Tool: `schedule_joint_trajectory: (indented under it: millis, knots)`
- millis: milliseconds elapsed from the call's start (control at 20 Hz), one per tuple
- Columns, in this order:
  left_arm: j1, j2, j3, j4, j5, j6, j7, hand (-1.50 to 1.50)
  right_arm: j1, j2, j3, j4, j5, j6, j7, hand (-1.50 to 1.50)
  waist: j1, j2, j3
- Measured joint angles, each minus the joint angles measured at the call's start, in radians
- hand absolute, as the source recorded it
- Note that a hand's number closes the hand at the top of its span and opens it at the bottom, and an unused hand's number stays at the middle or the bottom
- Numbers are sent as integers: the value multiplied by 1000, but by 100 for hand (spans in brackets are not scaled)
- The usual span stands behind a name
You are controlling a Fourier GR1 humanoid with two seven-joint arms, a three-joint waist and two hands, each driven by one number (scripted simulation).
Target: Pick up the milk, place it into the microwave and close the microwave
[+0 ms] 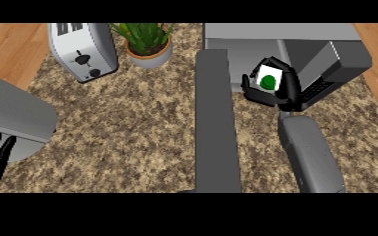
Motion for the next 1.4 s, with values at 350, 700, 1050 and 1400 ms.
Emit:
schedule_joint_trajectory:
  millis: [350,700,1050,1400]
  knots:
    - [-22,13,3,17,14,-17,16,-150,-248,-51,-80,364,5,-20,-117,150,20,8,1]
    - [-74,21,-10,52,13,-25,17,-150,-423,-103,-127,597,29,-79,-182,150,44,20,2]
    - [-100,23,-28,56,6,-34,17,-150,-513,-152,-133,713,71,-171,-202,150,77,36,2]
    - [-141,23,-51,60,-37,-24,16,-150,-567,-175,-185,772,52,-307,-165,150,107,55,4]
